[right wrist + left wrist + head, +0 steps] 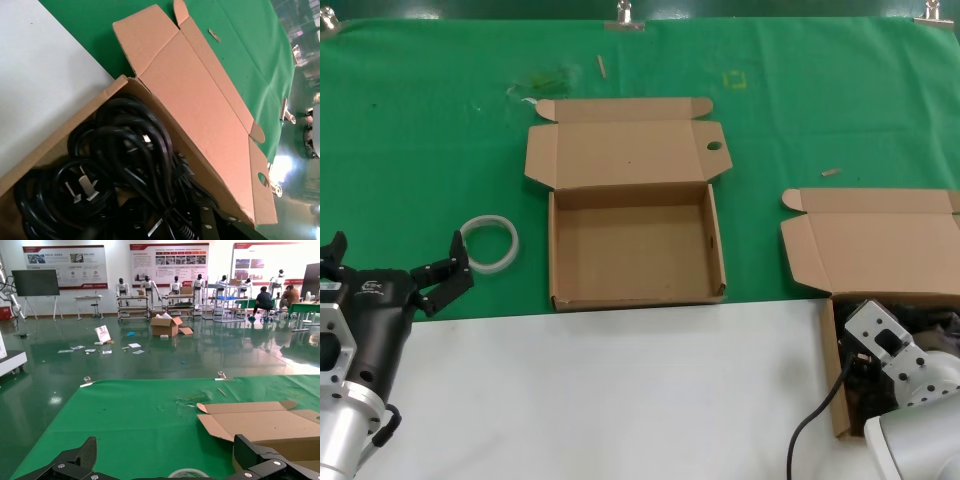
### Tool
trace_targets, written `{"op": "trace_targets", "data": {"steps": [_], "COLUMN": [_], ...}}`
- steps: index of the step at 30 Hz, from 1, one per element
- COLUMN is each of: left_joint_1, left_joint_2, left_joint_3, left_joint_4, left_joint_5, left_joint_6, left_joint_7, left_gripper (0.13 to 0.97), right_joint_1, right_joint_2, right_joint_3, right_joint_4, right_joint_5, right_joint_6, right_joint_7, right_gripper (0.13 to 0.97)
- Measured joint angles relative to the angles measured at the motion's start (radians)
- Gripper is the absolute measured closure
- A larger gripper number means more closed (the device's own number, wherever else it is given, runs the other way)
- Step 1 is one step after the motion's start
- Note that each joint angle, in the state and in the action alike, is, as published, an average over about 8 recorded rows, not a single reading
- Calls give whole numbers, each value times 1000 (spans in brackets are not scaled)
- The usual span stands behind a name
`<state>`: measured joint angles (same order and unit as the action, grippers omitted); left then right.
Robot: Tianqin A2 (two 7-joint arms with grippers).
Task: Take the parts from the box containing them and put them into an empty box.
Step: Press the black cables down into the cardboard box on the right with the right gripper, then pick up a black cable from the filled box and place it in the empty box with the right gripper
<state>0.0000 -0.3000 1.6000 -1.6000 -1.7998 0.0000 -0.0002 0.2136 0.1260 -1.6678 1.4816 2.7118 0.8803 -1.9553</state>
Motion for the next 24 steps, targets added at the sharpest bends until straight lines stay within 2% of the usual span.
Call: {"op": "trace_targets", "data": {"steps": [10,24], "left_joint_1": [0,0], "left_joint_2": [0,0], "left_joint_3": [0,0], "left_joint_4": [0,0], "left_joint_5": [0,0], "left_joint_6": [0,0], "left_joint_7": [0,0], "left_gripper": [132,132], "right_joint_1": [-2,14], "right_joint_2": [0,0], "right_joint_3": [-20,-107], "right_joint_4": [44,247], "right_joint_5": [5,3], "right_joint_6": [27,158], "right_joint_7": [9,2], "right_gripper": [872,899]}}
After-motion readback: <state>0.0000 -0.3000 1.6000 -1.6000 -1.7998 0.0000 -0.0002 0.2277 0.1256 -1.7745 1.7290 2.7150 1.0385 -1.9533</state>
